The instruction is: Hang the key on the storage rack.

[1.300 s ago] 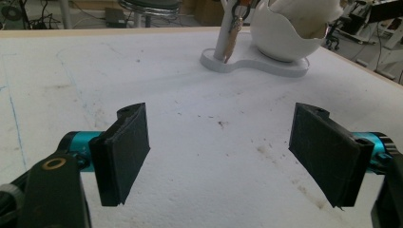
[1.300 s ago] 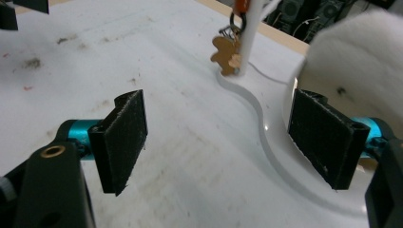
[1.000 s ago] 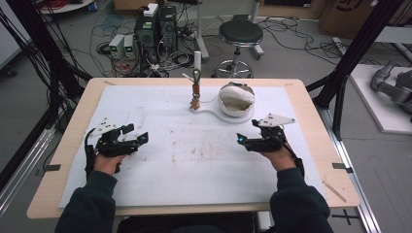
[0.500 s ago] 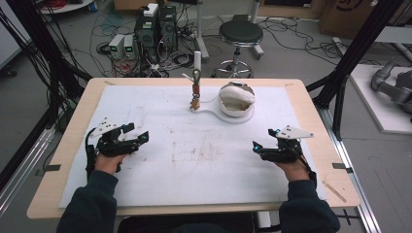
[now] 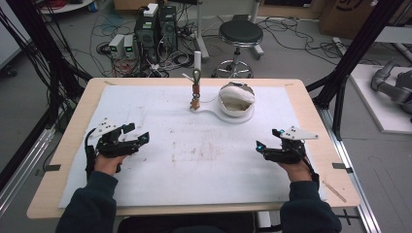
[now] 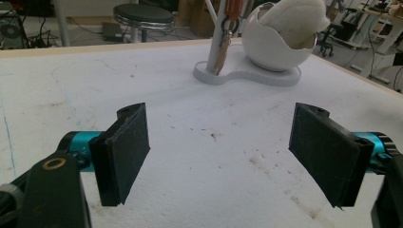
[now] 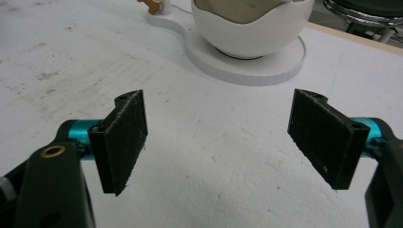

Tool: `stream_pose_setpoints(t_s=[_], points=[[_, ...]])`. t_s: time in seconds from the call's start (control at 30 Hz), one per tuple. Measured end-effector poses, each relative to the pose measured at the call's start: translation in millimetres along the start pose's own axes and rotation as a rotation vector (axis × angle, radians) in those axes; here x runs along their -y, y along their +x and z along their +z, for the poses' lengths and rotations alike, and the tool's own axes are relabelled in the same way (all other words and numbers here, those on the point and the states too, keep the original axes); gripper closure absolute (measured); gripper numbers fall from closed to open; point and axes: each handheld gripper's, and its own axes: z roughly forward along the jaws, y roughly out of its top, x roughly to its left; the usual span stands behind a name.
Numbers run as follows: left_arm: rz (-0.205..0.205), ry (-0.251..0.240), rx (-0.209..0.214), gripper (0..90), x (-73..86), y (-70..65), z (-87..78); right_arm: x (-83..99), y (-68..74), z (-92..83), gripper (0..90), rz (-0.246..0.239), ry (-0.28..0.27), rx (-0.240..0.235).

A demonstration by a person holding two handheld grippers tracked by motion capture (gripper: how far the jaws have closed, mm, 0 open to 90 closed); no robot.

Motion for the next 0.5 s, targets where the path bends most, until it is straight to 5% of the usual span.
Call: stream_pose_setpoints(t_s=[0.5], points=[[-0.002,0.003,0.005,20.9,0.5,-0.6,0.4,1.5,-0.7,2.1,21.3,-0.009,0.016,0.005]])
